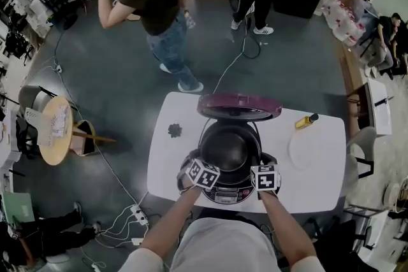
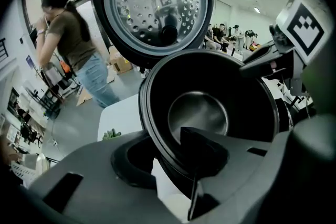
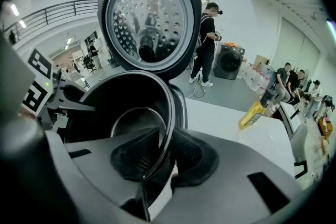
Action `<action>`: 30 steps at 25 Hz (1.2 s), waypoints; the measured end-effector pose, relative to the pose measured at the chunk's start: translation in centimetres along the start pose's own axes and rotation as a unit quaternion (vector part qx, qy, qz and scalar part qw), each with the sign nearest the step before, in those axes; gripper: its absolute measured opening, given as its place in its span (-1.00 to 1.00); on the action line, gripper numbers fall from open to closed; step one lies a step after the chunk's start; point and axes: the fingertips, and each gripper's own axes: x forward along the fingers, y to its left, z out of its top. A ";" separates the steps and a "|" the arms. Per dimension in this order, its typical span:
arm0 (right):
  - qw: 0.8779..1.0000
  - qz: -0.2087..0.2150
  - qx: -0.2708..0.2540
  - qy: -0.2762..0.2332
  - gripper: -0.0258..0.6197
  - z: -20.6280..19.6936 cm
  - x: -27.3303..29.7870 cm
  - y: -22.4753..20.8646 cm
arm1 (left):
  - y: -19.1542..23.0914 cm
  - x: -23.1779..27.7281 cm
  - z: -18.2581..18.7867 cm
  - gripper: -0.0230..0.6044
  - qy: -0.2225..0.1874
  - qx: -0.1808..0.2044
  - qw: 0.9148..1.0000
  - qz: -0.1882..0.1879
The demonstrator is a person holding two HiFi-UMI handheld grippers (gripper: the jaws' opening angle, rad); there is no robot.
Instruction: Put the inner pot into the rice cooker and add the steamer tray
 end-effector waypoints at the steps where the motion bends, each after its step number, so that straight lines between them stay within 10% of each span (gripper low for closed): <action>1: 1.000 -0.004 -0.004 0.000 -0.63 -0.1 0.1 -0.1 | -0.1 0.0 0.1 -0.44 -0.001 0.003 1.000 0.002; 12: 1.000 -0.014 -0.020 -0.008 -0.61 0.0 1.0 -0.1 | 1.4 -1.0 0.1 -0.47 -0.029 0.043 0.995 0.080; 30: 0.997 -0.045 -0.046 -0.047 -0.40 0.5 -2.3 0.0 | 0.6 -3.1 0.0 -0.28 -0.080 0.011 0.997 0.007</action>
